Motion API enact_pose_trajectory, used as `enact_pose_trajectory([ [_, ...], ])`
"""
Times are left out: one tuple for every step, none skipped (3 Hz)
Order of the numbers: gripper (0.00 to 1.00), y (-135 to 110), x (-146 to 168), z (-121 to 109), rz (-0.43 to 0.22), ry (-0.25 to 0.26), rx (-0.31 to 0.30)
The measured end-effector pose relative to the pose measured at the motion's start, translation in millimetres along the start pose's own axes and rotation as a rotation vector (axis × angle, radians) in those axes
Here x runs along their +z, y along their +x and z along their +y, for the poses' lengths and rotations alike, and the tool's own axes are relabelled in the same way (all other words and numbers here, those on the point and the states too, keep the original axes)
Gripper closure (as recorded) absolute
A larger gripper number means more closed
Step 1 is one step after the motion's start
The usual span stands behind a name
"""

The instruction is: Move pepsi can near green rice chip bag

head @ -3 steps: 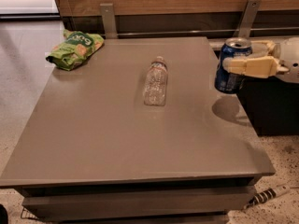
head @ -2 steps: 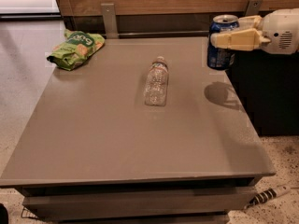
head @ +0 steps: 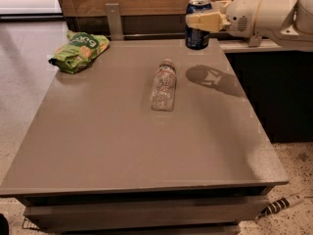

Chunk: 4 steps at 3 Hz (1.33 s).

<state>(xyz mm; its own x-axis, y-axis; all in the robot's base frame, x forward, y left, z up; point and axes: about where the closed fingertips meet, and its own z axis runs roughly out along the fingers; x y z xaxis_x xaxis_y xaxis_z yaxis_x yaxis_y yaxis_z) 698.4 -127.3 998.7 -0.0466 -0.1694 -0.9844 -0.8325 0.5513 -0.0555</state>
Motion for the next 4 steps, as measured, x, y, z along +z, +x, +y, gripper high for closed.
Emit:
enact_pose_trajectory([
  [1.0,-7,70,-4,-0.054,-0.032,-0.019],
  [1.0,-16,116,4,-0.062,-0.08,-0.035],
  [1.0,-19,169,22,-0.052,-0.147,-0.052],
  [1.0,-19,170,23,-0.052,-0.148,-0.052],
])
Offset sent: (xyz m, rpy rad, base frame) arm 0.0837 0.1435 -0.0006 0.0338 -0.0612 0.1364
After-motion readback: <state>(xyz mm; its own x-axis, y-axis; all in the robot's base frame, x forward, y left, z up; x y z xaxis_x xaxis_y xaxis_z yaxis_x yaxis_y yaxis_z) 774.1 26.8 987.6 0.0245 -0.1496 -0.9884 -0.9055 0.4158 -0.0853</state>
